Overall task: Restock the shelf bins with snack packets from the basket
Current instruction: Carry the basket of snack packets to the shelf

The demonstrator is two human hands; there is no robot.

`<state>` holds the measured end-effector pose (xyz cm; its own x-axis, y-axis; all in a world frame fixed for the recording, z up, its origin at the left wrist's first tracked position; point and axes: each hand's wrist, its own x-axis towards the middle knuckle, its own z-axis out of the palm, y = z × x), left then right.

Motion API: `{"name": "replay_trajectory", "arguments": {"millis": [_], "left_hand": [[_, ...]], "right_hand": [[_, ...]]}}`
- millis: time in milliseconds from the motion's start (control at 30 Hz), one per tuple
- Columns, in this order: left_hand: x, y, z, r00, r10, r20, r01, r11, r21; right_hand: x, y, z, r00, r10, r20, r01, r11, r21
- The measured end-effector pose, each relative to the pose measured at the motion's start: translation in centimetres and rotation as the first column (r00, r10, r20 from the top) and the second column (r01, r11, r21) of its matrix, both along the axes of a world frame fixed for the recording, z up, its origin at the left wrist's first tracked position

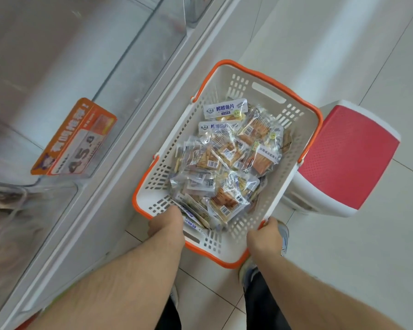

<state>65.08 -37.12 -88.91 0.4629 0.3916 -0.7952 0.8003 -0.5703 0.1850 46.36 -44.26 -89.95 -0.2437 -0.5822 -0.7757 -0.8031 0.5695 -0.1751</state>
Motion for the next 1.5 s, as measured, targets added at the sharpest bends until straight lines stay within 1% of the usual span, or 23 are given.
{"name": "replay_trajectory", "arguments": {"millis": [67, 167, 267, 367, 567, 667, 800, 900, 967, 1000, 1033, 1067, 1100, 1133, 1167, 1233, 1267, 1300, 1333, 1433, 1500], "left_hand": [[0.7, -0.6, 0.4, 0.999, -0.017, 0.044, 0.018, 1.0, -0.005], [1.2, -1.7, 0.3, 0.997, -0.044, 0.071, 0.045, 0.999, -0.022], [0.8, -3.6, 0.5, 0.994, -0.071, 0.077, 0.074, 0.997, -0.037], [0.5, -5.5, 0.6, 0.994, -0.071, 0.081, 0.078, 0.993, -0.088], [0.4, -9.4, 1.4, 0.994, -0.059, 0.093, 0.073, 0.985, -0.158], [0.3, -10.9, 1.3, 0.995, -0.045, 0.089, 0.062, 0.979, -0.196], [0.2, -11.9, 1.7, 0.994, -0.056, 0.089, 0.073, 0.977, -0.201], [0.0, -11.8, 3.2, 0.993, -0.109, 0.053, 0.118, 0.971, -0.206], [-0.4, -11.9, 4.4, 0.991, -0.127, 0.05, 0.134, 0.972, -0.192], [-0.5, -11.9, 4.7, 0.99, -0.135, 0.048, 0.141, 0.975, -0.173], [-0.9, -12.7, 6.0, 0.987, -0.146, 0.063, 0.154, 0.977, -0.146], [-1.3, -13.3, 6.9, 0.981, -0.178, 0.081, 0.187, 0.975, -0.122], [-1.4, -13.6, 7.1, 0.96, -0.262, 0.102, 0.272, 0.958, -0.093], [-1.4, -14.1, 7.3, 0.924, -0.36, 0.125, 0.37, 0.927, -0.064], [-1.4, -14.6, 7.4, 0.881, -0.455, 0.133, 0.464, 0.885, -0.048], [-1.8, -16.0, 7.6, 0.772, -0.622, 0.134, 0.633, 0.772, -0.064], [-2.2, -16.8, 7.4, 0.719, -0.682, 0.136, 0.694, 0.716, -0.079], [-2.8, -17.6, 7.1, 0.678, -0.721, 0.142, 0.734, 0.672, -0.096], [-3.3, -18.3, 6.8, 0.641, -0.753, 0.15, 0.767, 0.633, -0.105], [-5.1, -20.0, 5.8, 0.572, -0.81, 0.129, 0.818, 0.552, -0.161], [-6.3, -20.5, 5.0, 0.542, -0.832, 0.115, 0.832, 0.513, -0.211]], "right_hand": [[0.4, -0.8, -0.2, 1.0, 0.005, 0.02, -0.005, 1.0, 0.0], [0.8, -2.7, -0.3, 0.999, -0.017, 0.033, 0.017, 1.0, -0.01], [0.6, -4.6, -0.4, 0.995, -0.077, 0.067, 0.08, 0.996, -0.041], [0.5, -6.9, -0.3, 0.986, -0.122, 0.114, 0.129, 0.99, -0.056], [0.3, -11.1, -0.2, 0.953, -0.224, 0.202, 0.237, 0.971, -0.039], [0.2, -12.9, 0.1, 0.939, -0.238, 0.247, 0.245, 0.97, 0.004], [0.1, -14.2, 0.6, 0.921, -0.246, 0.301, 0.231, 0.969, 0.086], [0.4, -14.6, 1.9, 0.931, -0.244, 0.273, 0.201, 0.964, 0.176], [0.1, -15.2, 3.3, 0.955, -0.175, 0.239, 0.132, 0.974, 0.186], [-0.2, -15.7, 4.1, 0.977, -0.079, 0.198, 0.05, 0.988, 0.145], [-0.8, -17.0, 5.5, 0.989, 0.064, 0.133, -0.074, 0.995, 0.072], [-1.4, -18.1, 6.3, 0.975, 0.208, 0.074, -0.209, 0.978, -0.003], [-1.7, -18.7, 6.6, 0.942, 0.334, 0.023, -0.333, 0.942, -0.049], [-1.9, -19.5, 7.0, 0.895, 0.446, -0.018, -0.447, 0.893, -0.06], [-2.0, -20.3, 6.9, 0.835, 0.548, -0.048, -0.55, 0.833, -0.056], [-2.8, -22.3, 6.1, 0.683, 0.721, -0.112, -0.728, 0.686, -0.025], [-3.2, -23.4, 5.6, 0.611, 0.781, -0.131, -0.787, 0.617, 0.008], [-3.5, -24.3, 4.8, 0.561, 0.817, -0.133, -0.82, 0.571, 0.043], [-3.7, -25.1, 4.0, 0.536, 0.837, -0.115, -0.835, 0.545, 0.08], [-4.2, -25.4, 2.3, 0.506, 0.86, -0.063, -0.849, 0.509, 0.144], [-4.9, -24.6, 1.7, 0.517, 0.855, -0.039, -0.842, 0.516, 0.159]]}}
